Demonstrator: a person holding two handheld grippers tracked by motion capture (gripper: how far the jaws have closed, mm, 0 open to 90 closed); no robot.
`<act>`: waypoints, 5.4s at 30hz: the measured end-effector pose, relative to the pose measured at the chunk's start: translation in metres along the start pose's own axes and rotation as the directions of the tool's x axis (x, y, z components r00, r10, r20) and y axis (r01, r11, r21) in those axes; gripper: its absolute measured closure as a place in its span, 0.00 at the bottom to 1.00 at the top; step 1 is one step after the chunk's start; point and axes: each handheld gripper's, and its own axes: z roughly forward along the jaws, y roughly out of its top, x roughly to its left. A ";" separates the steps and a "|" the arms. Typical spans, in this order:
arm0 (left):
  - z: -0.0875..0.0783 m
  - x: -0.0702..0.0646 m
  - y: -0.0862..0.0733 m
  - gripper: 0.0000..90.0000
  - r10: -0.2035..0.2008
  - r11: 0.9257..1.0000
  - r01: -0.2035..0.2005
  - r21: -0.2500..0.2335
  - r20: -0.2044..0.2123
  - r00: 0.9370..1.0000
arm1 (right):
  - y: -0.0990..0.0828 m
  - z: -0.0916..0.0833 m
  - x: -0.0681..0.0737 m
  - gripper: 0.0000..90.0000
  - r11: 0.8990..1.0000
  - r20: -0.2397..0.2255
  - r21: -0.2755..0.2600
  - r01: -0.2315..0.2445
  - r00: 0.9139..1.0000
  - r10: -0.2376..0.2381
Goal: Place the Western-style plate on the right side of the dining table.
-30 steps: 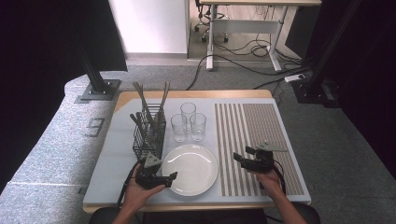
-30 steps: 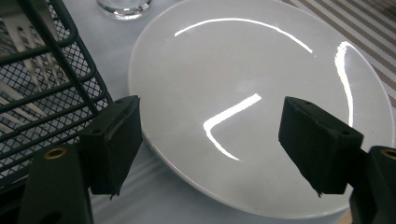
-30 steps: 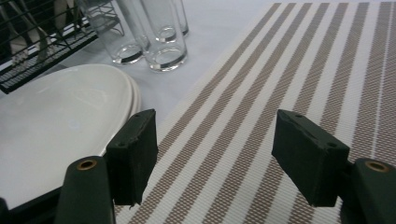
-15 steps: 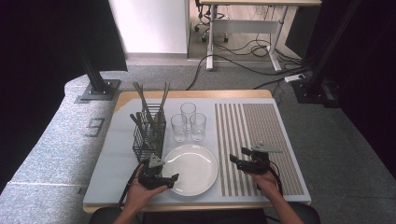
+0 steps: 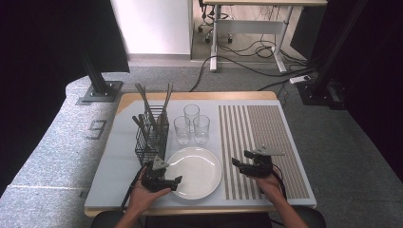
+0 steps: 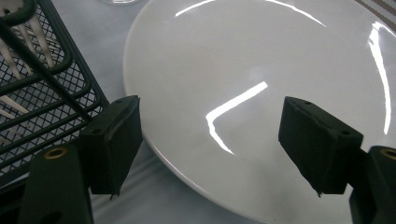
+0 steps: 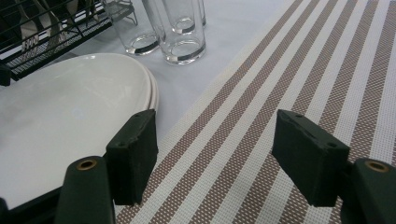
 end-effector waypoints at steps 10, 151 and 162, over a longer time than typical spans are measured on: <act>0.002 -0.002 0.001 0.24 0.014 1.000 -0.014 0.003 0.009 1.000 | 0.000 0.002 0.006 0.34 1.000 -0.009 0.000 0.006 1.000 -0.006; 0.018 -0.012 0.005 0.31 0.000 0.998 -0.002 0.056 0.025 1.000 | -0.002 0.012 0.033 0.71 0.998 -0.188 0.056 0.028 0.982 -0.017; 0.021 -0.011 0.008 0.30 -0.031 0.998 0.029 0.051 0.037 0.999 | -0.001 0.007 0.032 0.76 1.000 -0.189 0.013 0.020 0.982 -0.018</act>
